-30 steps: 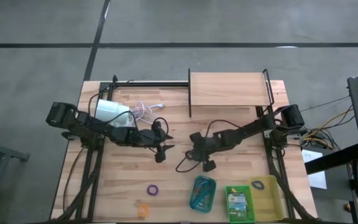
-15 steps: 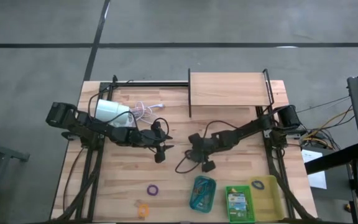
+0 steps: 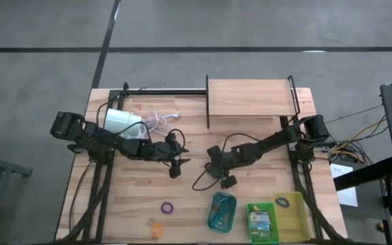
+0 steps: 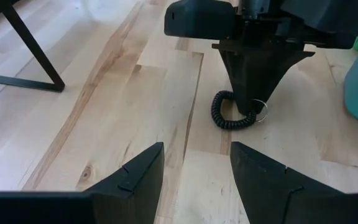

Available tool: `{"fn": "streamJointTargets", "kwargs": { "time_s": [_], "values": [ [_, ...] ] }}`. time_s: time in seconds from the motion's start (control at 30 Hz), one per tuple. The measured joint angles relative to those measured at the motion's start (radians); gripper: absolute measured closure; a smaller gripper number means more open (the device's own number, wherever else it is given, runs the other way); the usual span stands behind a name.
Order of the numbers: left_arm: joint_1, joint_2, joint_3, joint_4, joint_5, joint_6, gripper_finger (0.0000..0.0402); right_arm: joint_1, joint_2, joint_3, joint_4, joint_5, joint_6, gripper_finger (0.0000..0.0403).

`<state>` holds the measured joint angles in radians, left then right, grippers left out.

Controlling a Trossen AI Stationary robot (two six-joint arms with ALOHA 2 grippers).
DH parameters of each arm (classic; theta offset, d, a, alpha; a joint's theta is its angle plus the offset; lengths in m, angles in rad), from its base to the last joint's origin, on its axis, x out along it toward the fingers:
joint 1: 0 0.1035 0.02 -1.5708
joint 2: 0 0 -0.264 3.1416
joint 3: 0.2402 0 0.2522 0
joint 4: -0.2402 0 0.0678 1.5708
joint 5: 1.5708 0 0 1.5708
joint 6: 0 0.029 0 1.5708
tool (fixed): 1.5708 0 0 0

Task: Pick & Place Office Desk Supplies
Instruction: Put the black spring rubberband into the yellow bin

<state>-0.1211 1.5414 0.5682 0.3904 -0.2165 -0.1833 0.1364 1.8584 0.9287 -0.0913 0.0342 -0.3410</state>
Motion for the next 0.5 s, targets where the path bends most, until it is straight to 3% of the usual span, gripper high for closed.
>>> {"fn": "streamJointTargets", "kwargs": {
  "time_s": [0.5],
  "values": [
    [0.000, 0.000, 0.000, 0.000, 0.000, 0.000, 0.0211, 0.003, 0.002, 0.018, -0.005, -0.005, -0.002, 0.0374]
  ]
}}
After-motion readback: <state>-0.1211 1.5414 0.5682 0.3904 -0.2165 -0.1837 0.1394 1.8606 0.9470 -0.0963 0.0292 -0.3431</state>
